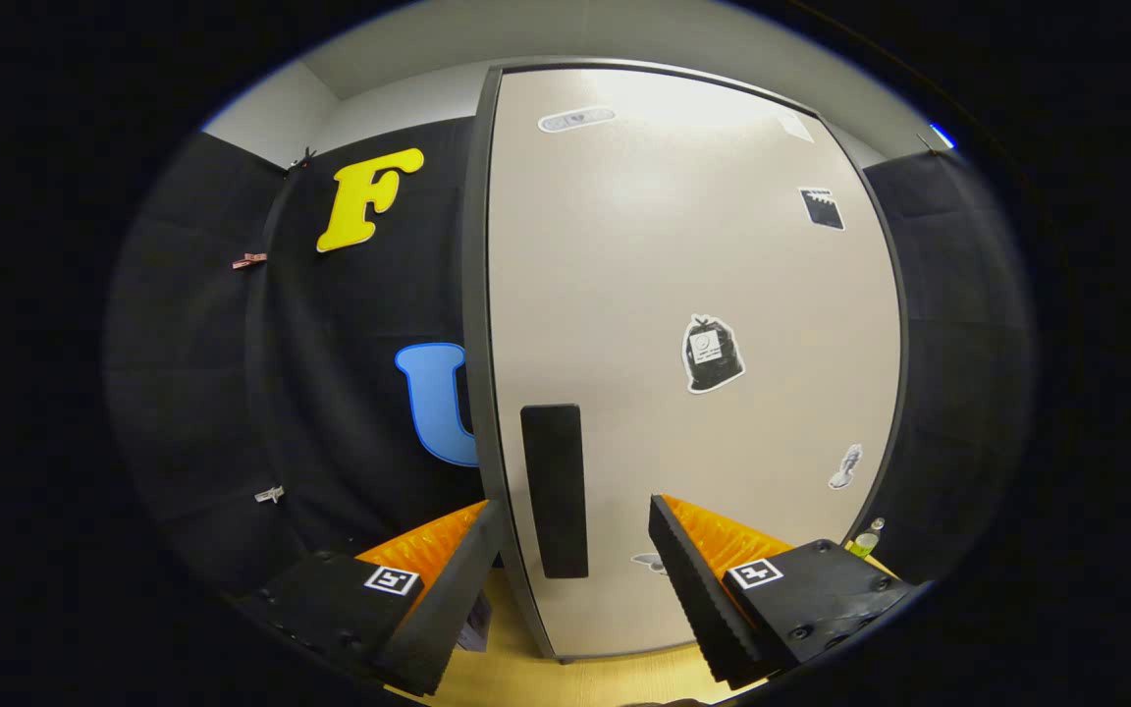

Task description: Open the shoe cabinet door, grab the shoes and put them into the shoe cabinet, then close the shoe cabinet door.

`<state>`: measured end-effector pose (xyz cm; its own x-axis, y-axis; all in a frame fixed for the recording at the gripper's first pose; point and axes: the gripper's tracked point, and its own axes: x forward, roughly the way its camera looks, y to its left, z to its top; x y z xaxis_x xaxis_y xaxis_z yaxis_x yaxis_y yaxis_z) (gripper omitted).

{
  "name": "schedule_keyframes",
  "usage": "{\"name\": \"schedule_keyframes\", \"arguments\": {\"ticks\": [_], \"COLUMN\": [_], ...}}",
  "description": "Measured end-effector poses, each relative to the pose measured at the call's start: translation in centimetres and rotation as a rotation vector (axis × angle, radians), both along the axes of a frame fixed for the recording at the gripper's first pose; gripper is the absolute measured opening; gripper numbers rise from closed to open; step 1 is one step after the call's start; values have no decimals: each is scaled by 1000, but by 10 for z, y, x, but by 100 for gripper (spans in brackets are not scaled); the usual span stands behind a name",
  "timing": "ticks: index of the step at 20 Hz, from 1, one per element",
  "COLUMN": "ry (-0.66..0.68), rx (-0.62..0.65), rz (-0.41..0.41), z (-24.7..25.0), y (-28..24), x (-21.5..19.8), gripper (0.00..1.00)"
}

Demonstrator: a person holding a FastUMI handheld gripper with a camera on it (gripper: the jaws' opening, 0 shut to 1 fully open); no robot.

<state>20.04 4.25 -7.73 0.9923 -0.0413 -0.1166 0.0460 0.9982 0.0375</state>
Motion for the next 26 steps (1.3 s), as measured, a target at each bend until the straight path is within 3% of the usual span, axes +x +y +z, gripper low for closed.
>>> {"name": "schedule_keyframes", "arguments": {"ticks": [4,5,9,11,14,15,22,26], "ry": [5,2,-5,-10,0,8,17,23], "rx": [-2,-3,-4,-12,-29,-39,-102,-57], "rz": [-15,-19,-33,-34,-26,-32,-45,-8], "z": [-9,-10,-11,-11,-15,-13,-14,-9], "y": [-2,-3,-4,-2,0,2,1,5], "x": [21,24,32,32,40,30,17,-8], "gripper": [96,88,80,56,56,32,33,33]}}
